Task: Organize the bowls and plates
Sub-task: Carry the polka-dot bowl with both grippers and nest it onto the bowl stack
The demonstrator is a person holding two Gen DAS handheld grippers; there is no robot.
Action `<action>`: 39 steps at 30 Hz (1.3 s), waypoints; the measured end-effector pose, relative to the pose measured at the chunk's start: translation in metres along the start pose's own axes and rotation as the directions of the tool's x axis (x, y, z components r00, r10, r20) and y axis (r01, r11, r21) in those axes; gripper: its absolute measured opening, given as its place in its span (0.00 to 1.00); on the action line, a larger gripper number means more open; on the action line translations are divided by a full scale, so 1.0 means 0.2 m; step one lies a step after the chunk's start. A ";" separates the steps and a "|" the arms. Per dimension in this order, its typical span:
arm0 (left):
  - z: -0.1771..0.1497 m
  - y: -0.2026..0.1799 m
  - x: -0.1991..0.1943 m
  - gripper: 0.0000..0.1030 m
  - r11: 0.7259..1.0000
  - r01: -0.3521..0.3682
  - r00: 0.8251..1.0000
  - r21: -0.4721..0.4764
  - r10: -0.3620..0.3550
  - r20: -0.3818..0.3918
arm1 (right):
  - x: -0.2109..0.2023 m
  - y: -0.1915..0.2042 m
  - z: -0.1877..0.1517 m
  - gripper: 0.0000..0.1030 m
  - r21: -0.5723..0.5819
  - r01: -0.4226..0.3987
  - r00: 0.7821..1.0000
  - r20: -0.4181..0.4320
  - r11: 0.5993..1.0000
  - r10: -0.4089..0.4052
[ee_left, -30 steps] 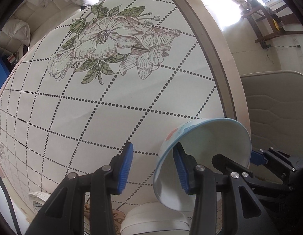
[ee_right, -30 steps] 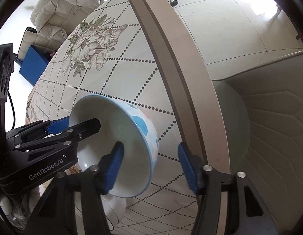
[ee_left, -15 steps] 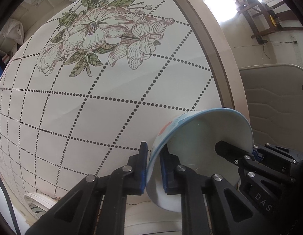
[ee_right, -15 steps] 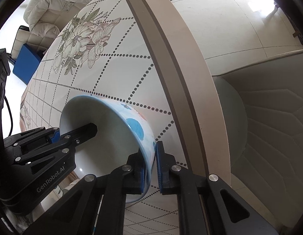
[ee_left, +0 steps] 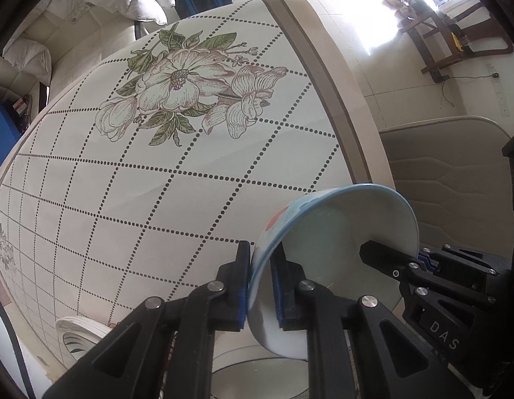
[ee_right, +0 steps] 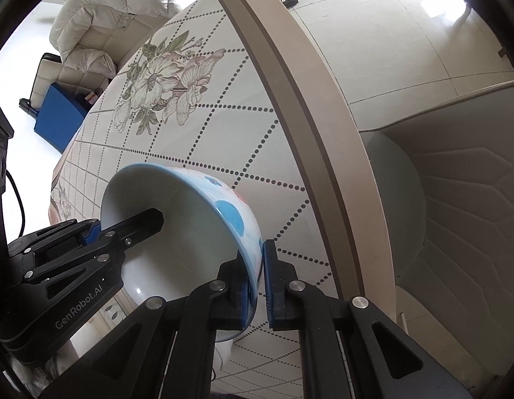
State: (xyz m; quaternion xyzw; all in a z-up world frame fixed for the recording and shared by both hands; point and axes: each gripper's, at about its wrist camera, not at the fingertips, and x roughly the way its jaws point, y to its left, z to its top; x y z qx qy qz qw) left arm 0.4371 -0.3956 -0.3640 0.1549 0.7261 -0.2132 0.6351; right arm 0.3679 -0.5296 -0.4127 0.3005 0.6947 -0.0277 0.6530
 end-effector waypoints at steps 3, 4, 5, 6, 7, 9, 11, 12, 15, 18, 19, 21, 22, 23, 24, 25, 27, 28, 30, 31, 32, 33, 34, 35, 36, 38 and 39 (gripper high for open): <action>-0.06 0.02 -0.09 0.10 1.000 0.000 1.000 0.011 0.000 0.021 | -0.09 0.05 -0.05 0.09 -0.021 0.001 1.000 0.015 1.000 -0.001; -0.09 0.03 -0.12 0.10 1.000 0.001 1.000 0.015 -0.001 0.026 | -0.12 0.07 -0.07 0.09 -0.027 0.001 1.000 0.020 1.000 0.000; -0.12 0.04 -0.15 0.10 1.000 0.005 1.000 0.013 -0.005 0.029 | -0.15 0.08 -0.10 0.09 -0.034 0.001 1.000 0.023 0.999 0.000; -0.15 0.05 -0.17 0.10 1.000 0.009 1.000 0.016 -0.009 0.030 | -0.17 0.10 -0.12 0.09 -0.044 0.002 1.000 0.025 0.999 -0.001; -0.18 0.06 -0.19 0.10 1.000 0.011 0.999 0.020 -0.011 0.035 | -0.20 0.12 -0.15 0.09 -0.051 0.004 1.000 0.029 0.999 -0.002; -0.25 0.09 -0.23 0.10 1.000 0.018 0.999 0.021 -0.019 0.044 | -0.24 0.16 -0.21 0.09 -0.071 0.005 1.000 0.029 0.997 -0.003; -0.33 0.11 -0.24 0.10 1.000 0.027 0.999 0.011 -0.027 0.045 | -0.27 0.21 -0.27 0.09 -0.097 0.011 0.999 0.031 0.995 -0.008; -0.35 0.09 -0.24 0.10 1.000 0.024 0.999 0.007 -0.024 0.046 | -0.27 0.24 -0.31 0.09 -0.112 0.018 0.999 0.031 0.993 -0.014; -0.47 0.14 -0.23 0.10 1.000 0.013 0.999 -0.004 -0.013 0.045 | -0.26 0.29 -0.42 0.09 -0.135 0.011 1.000 0.018 0.991 -0.008; -0.57 0.19 -0.21 0.10 0.999 0.019 0.999 -0.032 -0.018 0.026 | -0.20 0.32 -0.52 0.09 -0.145 -0.002 1.000 -0.007 0.989 0.001; -0.60 0.21 -0.19 0.10 0.999 0.021 1.000 -0.040 -0.020 0.020 | -0.18 0.33 -0.54 0.09 -0.148 -0.005 1.000 -0.016 0.989 0.003; -0.64 0.23 -0.16 0.10 0.998 0.020 1.000 -0.054 -0.020 0.010 | -0.14 0.34 -0.58 0.09 -0.147 -0.008 1.000 -0.031 0.989 0.004; -0.66 0.24 -0.14 0.10 0.998 0.017 1.000 -0.057 -0.017 0.007 | -0.12 0.35 -0.60 0.09 -0.155 -0.004 0.999 -0.038 0.988 -0.002; -0.67 0.25 -0.12 0.10 0.998 0.012 1.000 -0.062 -0.012 0.004 | -0.09 0.36 -0.62 0.09 -0.158 0.001 0.999 -0.042 0.987 -0.008; -0.69 0.26 -0.10 0.10 0.997 0.014 1.000 -0.073 -0.014 -0.002 | -0.07 0.36 -0.63 0.09 -0.160 0.005 0.999 -0.051 0.987 -0.014; -0.70 0.27 -0.08 0.10 0.997 0.016 1.000 -0.080 -0.016 -0.008 | -0.04 0.37 -0.64 0.09 -0.165 0.011 0.998 -0.059 0.986 -0.021; -0.71 0.29 -0.05 0.10 0.995 0.020 1.000 -0.093 -0.022 -0.017 | 0.00 0.38 -0.65 0.09 -0.169 0.017 0.997 -0.071 0.985 -0.029; -0.72 0.29 -0.04 0.10 0.995 0.023 0.999 -0.099 -0.025 -0.022 | 0.02 0.38 -0.65 0.09 -0.170 0.017 0.996 -0.079 0.985 -0.030; -0.73 0.30 -0.01 0.10 0.994 0.024 0.999 -0.105 -0.028 -0.030 | 0.05 0.37 -0.67 0.09 -0.167 0.018 0.995 -0.091 0.986 -0.034; -0.73 0.30 0.00 0.10 0.994 0.026 0.999 -0.109 -0.030 -0.032 | 0.06 0.37 -0.67 0.09 -0.169 0.022 0.995 -0.094 0.985 -0.038; -0.73 0.30 0.01 0.10 0.993 0.028 0.999 -0.110 -0.032 -0.033 | 0.07 0.37 -0.67 0.09 -0.171 0.027 0.995 -0.094 0.985 -0.043; -0.74 0.29 0.01 0.10 0.993 0.029 0.999 -0.111 -0.034 -0.036 | 0.08 0.37 -0.68 0.09 -0.170 0.030 0.995 -0.094 0.985 -0.046; -0.74 0.29 0.02 0.10 0.993 0.033 0.999 -0.116 -0.037 -0.038 | 0.09 0.36 -0.67 0.09 -0.167 0.033 0.994 -0.096 0.985 -0.049; -0.73 0.29 0.03 0.10 0.992 0.034 0.998 -0.118 -0.039 -0.040 | 0.09 0.36 -0.67 0.09 -0.166 0.035 0.994 -0.098 0.985 -0.052; -0.73 0.28 0.04 0.10 0.993 0.034 0.998 -0.117 -0.039 -0.042 | 0.10 0.36 -0.65 0.09 -0.164 0.037 0.993 -0.102 0.986 -0.054; -0.74 0.28 0.06 0.10 0.993 0.029 0.998 -0.115 -0.035 -0.046 | 0.11 0.35 -0.65 0.09 -0.163 0.044 0.992 -0.107 0.986 -0.062; -0.74 0.27 0.06 0.10 0.993 0.028 0.998 -0.114 -0.033 -0.047 | 0.11 0.35 -0.65 0.09 -0.169 0.051 0.992 -0.107 0.984 -0.069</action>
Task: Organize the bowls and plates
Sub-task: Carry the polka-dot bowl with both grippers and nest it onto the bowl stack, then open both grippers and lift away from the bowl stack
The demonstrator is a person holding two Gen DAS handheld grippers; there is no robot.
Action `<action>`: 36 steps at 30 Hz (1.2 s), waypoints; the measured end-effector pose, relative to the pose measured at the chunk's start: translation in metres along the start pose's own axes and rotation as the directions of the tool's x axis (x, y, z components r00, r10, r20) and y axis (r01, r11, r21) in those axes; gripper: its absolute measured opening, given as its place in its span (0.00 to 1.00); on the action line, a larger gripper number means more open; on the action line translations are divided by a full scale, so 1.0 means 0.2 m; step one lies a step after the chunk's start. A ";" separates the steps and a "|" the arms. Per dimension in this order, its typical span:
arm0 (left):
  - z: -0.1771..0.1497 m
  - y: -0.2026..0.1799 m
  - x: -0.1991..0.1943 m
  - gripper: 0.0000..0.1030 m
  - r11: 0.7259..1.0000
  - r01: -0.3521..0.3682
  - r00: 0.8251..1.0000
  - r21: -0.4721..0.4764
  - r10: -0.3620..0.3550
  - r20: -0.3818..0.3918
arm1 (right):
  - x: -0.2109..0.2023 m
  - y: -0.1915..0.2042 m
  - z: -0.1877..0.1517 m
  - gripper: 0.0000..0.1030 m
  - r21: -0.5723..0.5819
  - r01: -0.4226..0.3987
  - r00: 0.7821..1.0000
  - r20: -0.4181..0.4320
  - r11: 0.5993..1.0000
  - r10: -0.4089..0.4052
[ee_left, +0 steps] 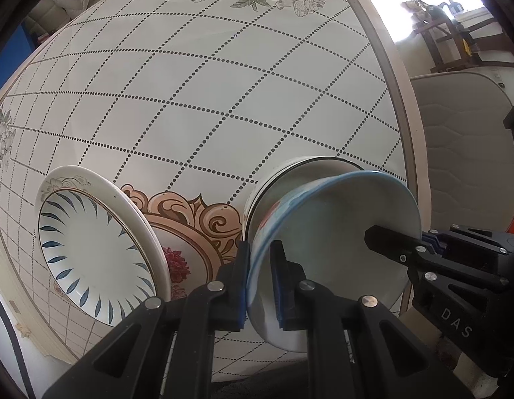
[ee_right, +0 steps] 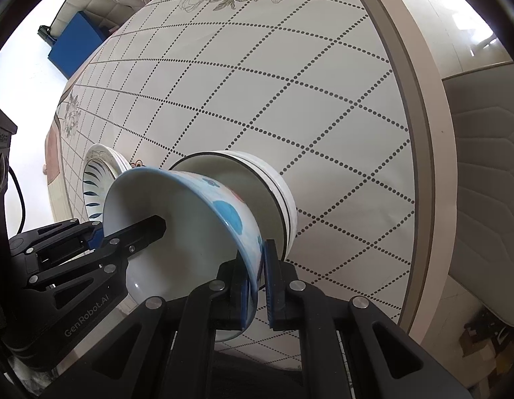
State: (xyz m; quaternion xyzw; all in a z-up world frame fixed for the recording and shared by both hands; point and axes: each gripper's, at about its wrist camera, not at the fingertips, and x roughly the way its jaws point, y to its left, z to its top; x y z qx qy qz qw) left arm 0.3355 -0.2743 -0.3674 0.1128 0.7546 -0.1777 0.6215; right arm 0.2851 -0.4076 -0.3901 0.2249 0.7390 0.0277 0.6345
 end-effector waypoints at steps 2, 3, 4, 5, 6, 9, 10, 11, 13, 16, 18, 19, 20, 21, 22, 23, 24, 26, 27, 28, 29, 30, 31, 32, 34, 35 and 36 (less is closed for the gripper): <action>0.00 -0.01 0.02 0.10 1.000 -0.008 1.000 -0.003 0.008 0.000 | 0.01 0.00 0.01 0.09 0.000 0.011 1.000 -0.002 1.000 -0.011; -0.01 -0.01 0.02 0.10 1.000 -0.013 1.000 -0.004 0.013 0.002 | 0.01 0.00 0.01 0.09 -0.005 0.016 1.000 -0.004 1.000 -0.016; -0.01 -0.01 0.02 0.10 1.000 -0.015 1.000 -0.007 0.015 0.005 | 0.02 0.01 0.01 0.09 -0.006 0.018 1.000 -0.007 1.000 -0.018; -0.01 -0.01 0.02 0.10 1.000 -0.012 1.000 -0.013 0.012 0.006 | 0.03 0.02 0.01 0.09 -0.007 0.015 1.000 -0.007 1.000 -0.015; -0.01 -0.01 0.03 0.10 1.000 -0.010 1.000 -0.017 0.010 0.003 | 0.03 0.02 0.02 0.09 -0.013 0.018 1.000 -0.009 1.000 -0.018; -0.01 0.02 0.03 0.10 0.999 -0.016 1.000 -0.029 0.016 0.001 | 0.04 0.02 0.04 0.11 0.007 0.018 1.000 -0.026 1.000 -0.018; -0.02 0.03 0.03 0.10 0.999 -0.015 1.000 -0.031 0.015 -0.002 | 0.04 0.02 0.04 0.11 0.008 0.019 0.999 -0.031 1.000 -0.019; -0.02 0.04 0.03 0.10 0.999 -0.009 1.000 -0.036 0.008 -0.005 | 0.04 0.03 0.05 0.12 0.008 0.021 0.999 -0.035 1.000 -0.020; -0.03 0.05 0.03 0.10 0.999 0.000 1.000 -0.042 -0.001 -0.009 | 0.03 0.02 0.04 0.14 0.012 0.017 0.999 -0.038 1.000 -0.016; -0.05 0.06 0.04 0.10 0.999 0.009 1.000 -0.049 -0.010 -0.011 | 0.01 0.01 0.03 0.15 0.013 0.021 0.999 -0.051 1.000 -0.021; -0.07 0.06 0.04 0.10 0.999 0.017 1.000 -0.046 -0.017 -0.011 | 0.00 0.00 0.03 0.17 0.015 0.026 0.998 -0.061 1.000 -0.025; -0.07 0.05 0.04 0.10 0.999 0.011 1.000 -0.045 -0.011 -0.009 | 0.00 0.00 0.03 0.17 0.017 0.021 0.998 -0.064 1.000 -0.020; -0.08 0.04 0.04 0.10 0.999 0.003 1.000 -0.043 -0.004 -0.005 | -0.01 0.00 0.02 0.17 0.019 0.016 0.998 -0.060 1.000 -0.015; -0.08 0.04 0.04 0.10 0.999 0.000 1.000 -0.042 0.000 -0.003 | -0.02 -0.01 0.02 0.13 0.013 0.017 0.998 -0.056 1.000 -0.017; -0.08 0.03 0.04 0.10 0.999 -0.001 1.000 -0.043 0.001 -0.001 | -0.02 -0.01 0.02 0.12 0.011 0.021 0.998 -0.052 1.000 -0.020; -0.08 0.03 0.03 0.10 0.999 0.000 1.000 -0.046 0.000 0.000 | -0.02 -0.02 0.01 0.10 0.015 0.018 0.999 -0.051 1.000 -0.017; -0.08 0.04 0.03 0.10 0.999 0.003 1.000 -0.051 -0.003 0.001 | -0.02 -0.03 0.01 0.09 0.021 0.011 0.999 -0.052 1.000 -0.009; -0.09 0.03 0.03 0.10 0.998 0.002 1.000 -0.056 -0.002 0.004 | -0.02 -0.06 0.01 0.07 0.049 -0.010 0.998 -0.055 0.999 0.013; -0.09 0.03 0.03 0.10 0.998 0.001 1.000 -0.058 -0.001 0.006 | -0.02 -0.08 0.01 0.07 0.069 -0.027 0.998 -0.058 0.997 0.031; -0.09 0.02 0.02 0.10 0.998 -0.002 1.000 -0.055 0.002 0.007 | -0.01 -0.09 0.01 0.06 0.082 -0.041 0.997 -0.062 0.996 0.046; -0.09 0.02 0.02 0.10 0.999 -0.004 1.000 -0.053 0.004 0.009 | 0.00 -0.10 0.01 0.06 0.093 -0.054 0.996 -0.062 0.994 0.060; -0.10 0.02 0.02 0.10 0.999 -0.005 1.000 -0.053 0.005 0.011 | 0.00 -0.11 0.01 0.06 0.101 -0.064 0.995 -0.064 0.993 0.071; -0.10 0.02 0.02 0.10 0.999 -0.005 1.000 -0.052 0.006 0.012 | 0.00 -0.12 0.01 0.06 0.107 -0.069 0.995 -0.064 0.992 0.076; -0.10 0.01 0.02 0.10 0.999 -0.006 1.000 -0.052 0.007 0.012 | 0.01 -0.13 0.01 0.06 0.110 -0.072 0.995 -0.065 0.991 0.080; -0.10 0.01 0.01 0.10 0.999 -0.008 1.000 -0.053 0.008 0.013 | 0.02 -0.13 0.01 0.06 0.121 -0.079 0.994 -0.065 0.989 0.087; -0.10 0.00 0.02 0.10 0.998 -0.007 1.000 -0.055 0.008 0.014 | 0.02 -0.14 0.01 0.06 0.122 -0.079 0.994 -0.066 0.989 0.088; -0.10 0.01 0.01 0.10 0.998 -0.006 1.000 -0.057 0.006 0.015 | 0.03 -0.13 0.01 0.06 0.120 -0.078 0.994 -0.065 0.990 0.086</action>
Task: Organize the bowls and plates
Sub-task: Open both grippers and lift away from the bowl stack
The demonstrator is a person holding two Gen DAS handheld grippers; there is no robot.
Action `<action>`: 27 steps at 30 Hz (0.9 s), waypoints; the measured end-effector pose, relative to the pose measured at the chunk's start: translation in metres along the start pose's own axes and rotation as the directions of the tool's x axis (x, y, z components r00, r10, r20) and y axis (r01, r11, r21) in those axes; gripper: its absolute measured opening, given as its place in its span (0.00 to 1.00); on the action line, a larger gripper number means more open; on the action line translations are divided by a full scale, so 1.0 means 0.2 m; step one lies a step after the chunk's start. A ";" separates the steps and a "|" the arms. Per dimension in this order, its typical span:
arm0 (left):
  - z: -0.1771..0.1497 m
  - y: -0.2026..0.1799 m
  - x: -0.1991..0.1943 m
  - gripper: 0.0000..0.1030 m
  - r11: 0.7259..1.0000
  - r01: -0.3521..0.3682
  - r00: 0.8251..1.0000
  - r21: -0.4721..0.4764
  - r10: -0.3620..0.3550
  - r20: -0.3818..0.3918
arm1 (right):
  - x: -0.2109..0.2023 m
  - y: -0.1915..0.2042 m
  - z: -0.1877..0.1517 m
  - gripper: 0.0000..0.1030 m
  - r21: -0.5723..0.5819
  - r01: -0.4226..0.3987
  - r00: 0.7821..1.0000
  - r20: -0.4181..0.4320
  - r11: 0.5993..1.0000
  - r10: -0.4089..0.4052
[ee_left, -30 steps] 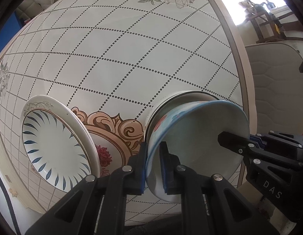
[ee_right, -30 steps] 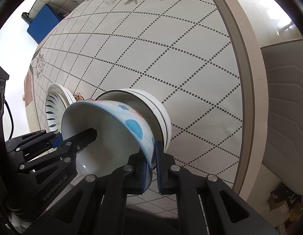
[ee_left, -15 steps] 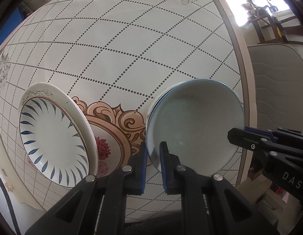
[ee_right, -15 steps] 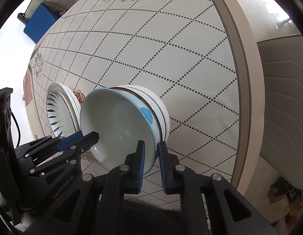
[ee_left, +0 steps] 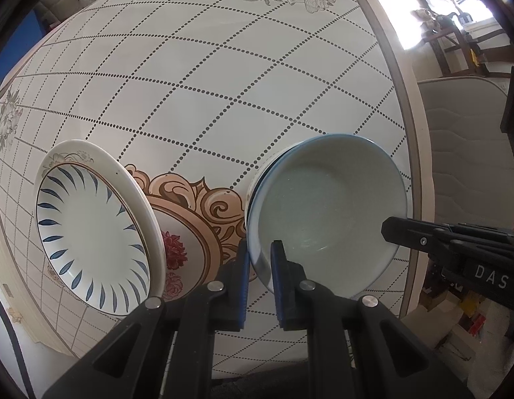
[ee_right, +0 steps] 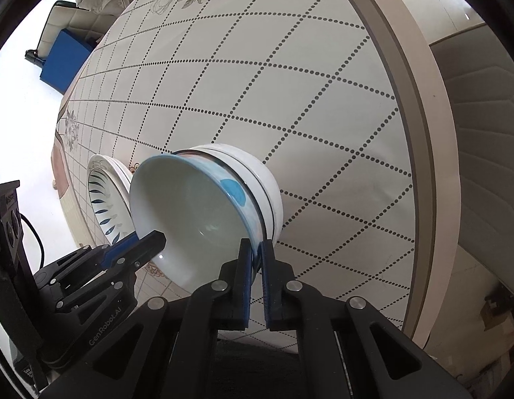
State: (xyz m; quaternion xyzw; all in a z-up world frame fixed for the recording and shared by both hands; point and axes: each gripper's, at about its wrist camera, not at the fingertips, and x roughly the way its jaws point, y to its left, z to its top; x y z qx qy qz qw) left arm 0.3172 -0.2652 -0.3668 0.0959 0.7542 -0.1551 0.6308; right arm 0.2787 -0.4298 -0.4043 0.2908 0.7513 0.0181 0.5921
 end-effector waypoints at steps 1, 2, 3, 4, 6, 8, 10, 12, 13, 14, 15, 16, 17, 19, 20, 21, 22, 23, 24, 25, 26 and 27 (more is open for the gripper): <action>0.00 0.00 0.00 0.10 1.000 -0.002 1.000 0.000 0.002 0.004 | 0.00 0.01 0.00 0.06 -0.008 0.006 1.000 0.001 1.000 -0.006; -0.01 0.00 -0.01 0.11 1.000 -0.008 1.000 -0.001 0.008 0.014 | 0.00 0.01 0.00 0.06 -0.017 0.013 1.000 0.003 1.000 -0.013; -0.01 0.00 -0.03 0.11 1.000 -0.023 0.999 -0.003 0.023 0.029 | -0.01 0.01 -0.01 0.06 -0.023 0.019 1.000 0.007 1.000 -0.018; -0.02 0.01 -0.05 0.12 0.999 -0.045 0.998 -0.003 0.045 0.047 | -0.02 0.02 -0.01 0.06 -0.032 0.026 1.000 0.018 0.999 -0.025; -0.05 0.01 -0.10 0.12 0.997 -0.074 0.994 0.000 0.073 0.085 | -0.07 0.05 -0.04 0.07 -0.071 0.058 0.997 0.063 0.996 -0.054; -0.08 0.01 -0.16 0.14 0.994 -0.111 0.986 -0.005 0.111 0.126 | -0.13 0.09 -0.08 0.08 -0.102 0.111 0.989 0.113 0.989 -0.099; -0.13 0.02 -0.22 0.18 0.992 -0.128 0.976 -0.009 0.127 0.179 | -0.19 0.13 -0.13 0.11 -0.134 0.163 0.975 0.173 0.978 -0.138; -0.18 0.03 -0.28 0.19 0.992 -0.128 0.968 -0.010 0.127 0.217 | -0.25 0.17 -0.20 0.34 -0.149 0.219 0.956 0.230 0.964 -0.181; -0.21 0.04 -0.31 0.21 0.992 -0.122 0.965 -0.014 0.122 0.233 | -0.28 0.18 -0.23 0.46 -0.153 0.241 0.946 0.259 0.958 -0.197; -0.24 0.05 -0.33 0.22 0.993 -0.118 0.961 -0.023 0.120 0.248 | -0.31 0.20 -0.27 0.69 -0.156 0.256 0.936 0.287 0.954 -0.204; -0.27 0.06 -0.36 0.24 0.992 -0.118 0.956 -0.034 0.123 0.265 | -0.33 0.22 -0.31 0.78 -0.158 0.264 0.927 0.313 0.952 -0.205; -0.30 0.06 -0.39 0.28 0.992 -0.115 0.952 -0.041 0.122 0.282 | -0.36 0.23 -0.35 0.78 -0.155 0.266 0.921 0.332 0.951 -0.203; -0.32 0.07 -0.41 0.32 0.992 -0.113 0.947 -0.052 0.123 0.298 | -0.38 0.24 -0.38 0.79 -0.152 0.267 0.917 0.345 0.952 -0.202; -0.38 0.08 -0.46 0.55 0.992 -0.105 0.937 -0.073 0.124 0.327 | -0.42 0.26 -0.45 0.88 -0.148 0.269 0.907 0.373 0.952 -0.198; -0.41 0.08 -0.49 0.62 0.991 -0.102 0.930 -0.085 0.126 0.344 | -0.44 0.27 -0.50 0.95 -0.145 0.273 0.898 0.392 0.951 -0.198; -0.44 0.09 -0.52 0.76 0.989 -0.110 0.920 -0.098 0.138 0.366 | -0.46 0.29 -0.54 0.96 -0.141 0.285 0.887 0.414 0.948 -0.205; -0.47 0.08 -0.55 0.83 0.988 -0.120 0.910 -0.101 0.150 0.385 | -0.50 0.29 -0.59 0.96 -0.137 0.302 0.873 0.437 0.943 -0.216; -0.50 0.08 -0.57 0.83 0.986 -0.130 0.900 -0.108 0.163 0.403 | -0.53 0.30 -0.63 0.96 -0.132 0.319 0.859 0.459 0.938 -0.228; -0.53 0.08 -0.60 0.83 0.983 -0.139 0.891 -0.121 0.177 0.417 | -0.55 0.31 -0.67 0.96 -0.129 0.333 0.845 0.480 0.934 -0.236; -0.56 0.08 -0.62 0.84 0.983 -0.133 0.887 -0.127 0.175 0.427 | -0.58 0.32 -0.71 0.96 -0.125 0.346 0.832 0.500 0.930 -0.243; -0.58 0.09 -0.64 0.84 0.983 -0.124 0.884 -0.133 0.171 0.435 | -0.60 0.34 -0.76 0.96 -0.117 0.357 0.818 0.518 0.927 -0.250; -0.60 0.09 -0.66 0.86 0.983 -0.119 0.881 -0.143 0.171 0.441 | -0.62 0.35 -0.79 0.96 -0.112 0.366 0.806 0.535 0.924 -0.254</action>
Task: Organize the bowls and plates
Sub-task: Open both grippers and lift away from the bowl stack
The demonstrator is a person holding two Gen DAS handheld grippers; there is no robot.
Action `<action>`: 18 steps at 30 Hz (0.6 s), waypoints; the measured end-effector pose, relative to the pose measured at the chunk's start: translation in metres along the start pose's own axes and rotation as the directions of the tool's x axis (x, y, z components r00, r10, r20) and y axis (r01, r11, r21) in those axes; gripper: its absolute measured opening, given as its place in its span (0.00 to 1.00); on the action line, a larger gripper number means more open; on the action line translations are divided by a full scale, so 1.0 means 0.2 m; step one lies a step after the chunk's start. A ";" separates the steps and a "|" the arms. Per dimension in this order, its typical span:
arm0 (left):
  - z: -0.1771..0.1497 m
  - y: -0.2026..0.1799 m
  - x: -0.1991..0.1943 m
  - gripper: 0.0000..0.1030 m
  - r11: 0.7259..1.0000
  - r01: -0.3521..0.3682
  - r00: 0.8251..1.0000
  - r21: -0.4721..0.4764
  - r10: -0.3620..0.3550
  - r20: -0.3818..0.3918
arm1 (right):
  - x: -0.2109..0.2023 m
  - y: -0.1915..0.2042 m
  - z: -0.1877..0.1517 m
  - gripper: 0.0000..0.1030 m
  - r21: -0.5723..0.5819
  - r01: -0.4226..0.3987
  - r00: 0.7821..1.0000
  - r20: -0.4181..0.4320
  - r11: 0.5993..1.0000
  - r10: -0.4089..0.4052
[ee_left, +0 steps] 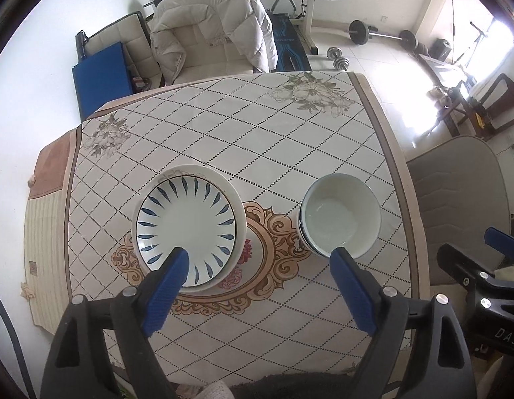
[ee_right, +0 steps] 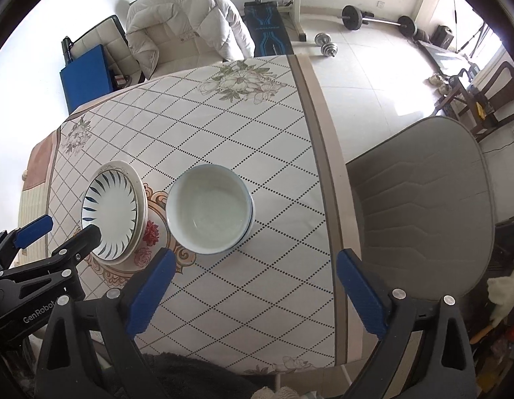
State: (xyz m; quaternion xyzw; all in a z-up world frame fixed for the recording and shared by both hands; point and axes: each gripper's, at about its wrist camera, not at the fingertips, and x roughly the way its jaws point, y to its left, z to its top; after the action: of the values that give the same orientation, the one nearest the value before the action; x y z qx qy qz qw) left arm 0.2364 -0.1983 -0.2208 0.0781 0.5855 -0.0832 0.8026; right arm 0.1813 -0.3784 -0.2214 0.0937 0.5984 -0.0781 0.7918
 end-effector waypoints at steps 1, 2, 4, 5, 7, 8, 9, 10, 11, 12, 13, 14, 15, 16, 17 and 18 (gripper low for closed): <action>-0.01 0.01 -0.02 0.87 1.000 0.011 1.000 -0.005 -0.011 0.001 | -0.04 0.00 -0.02 0.96 0.000 0.008 1.000 0.019 1.000 -0.008; -0.02 0.01 -0.04 0.88 1.000 0.013 1.000 -0.008 -0.013 -0.002 | -0.08 0.01 -0.03 0.96 -0.002 0.016 0.999 0.036 1.000 -0.016; -0.05 0.02 -0.08 0.88 1.000 0.023 1.000 -0.017 -0.023 -0.003 | -0.16 0.02 -0.07 0.96 -0.008 0.025 0.998 0.063 1.000 -0.024; -0.06 0.02 -0.10 0.88 0.999 0.021 1.000 -0.024 -0.021 -0.004 | -0.19 0.02 -0.08 0.96 -0.007 0.027 0.997 0.077 1.000 -0.026; -0.08 0.03 -0.13 0.88 0.999 0.030 1.000 -0.037 -0.030 0.000 | -0.25 0.04 -0.11 0.96 -0.016 0.028 0.995 0.095 0.999 -0.027; -0.09 0.02 -0.15 0.88 0.999 0.030 1.000 -0.038 -0.030 0.001 | -0.28 0.04 -0.13 0.96 -0.016 0.028 0.994 0.103 0.999 -0.027; -0.10 0.02 -0.16 0.88 0.999 0.024 1.000 -0.037 -0.024 0.006 | -0.31 0.04 -0.14 0.96 -0.018 0.027 0.994 0.110 0.999 -0.024; -0.10 0.02 -0.18 0.88 0.999 0.018 1.000 -0.032 -0.018 0.010 | -0.33 0.04 -0.15 0.96 -0.020 0.026 0.993 0.115 0.999 -0.023; -0.11 0.01 -0.20 0.88 0.999 0.015 1.000 -0.030 -0.014 0.018 | -0.35 0.04 -0.16 0.96 -0.017 0.023 0.993 0.118 1.000 -0.021; -0.12 0.00 -0.22 0.88 1.000 0.013 1.000 -0.029 -0.012 0.028 | -0.37 0.04 -0.17 0.96 -0.016 0.017 0.992 0.121 1.000 -0.015; -0.13 0.00 -0.24 0.88 1.000 0.010 0.999 -0.025 -0.009 0.036 | -0.38 0.03 -0.18 0.96 -0.012 0.008 0.992 0.123 1.000 -0.007; -0.13 -0.01 -0.26 0.88 1.000 0.009 0.999 -0.022 -0.008 0.044 | -0.40 0.02 -0.18 0.96 -0.007 0.000 0.992 0.124 1.000 0.001; -0.14 -0.02 -0.27 0.88 1.000 0.008 0.999 -0.020 -0.007 0.052 | -0.41 0.02 -0.19 0.96 -0.003 -0.011 0.992 0.124 1.000 0.011; -0.14 -0.03 -0.28 0.88 1.000 0.008 0.998 -0.019 -0.007 0.058 | -0.42 0.01 -0.18 0.96 0.000 -0.019 0.992 0.122 1.000 0.019; -0.14 -0.03 -0.29 0.88 1.000 0.009 0.998 -0.017 -0.008 0.062 | -0.43 0.00 -0.19 0.96 0.003 -0.022 0.992 0.124 1.000 0.021; -0.14 -0.04 -0.30 0.88 1.000 0.011 0.998 -0.016 -0.010 0.066 | -0.43 0.00 -0.18 0.96 0.002 -0.025 0.992 0.125 1.000 0.025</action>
State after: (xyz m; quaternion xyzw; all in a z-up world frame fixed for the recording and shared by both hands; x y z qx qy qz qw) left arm 0.1908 -0.1968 -0.1720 0.0657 0.5599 -0.0851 0.8216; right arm 0.1238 -0.3686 -0.1480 0.0977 0.5464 -0.0750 0.8284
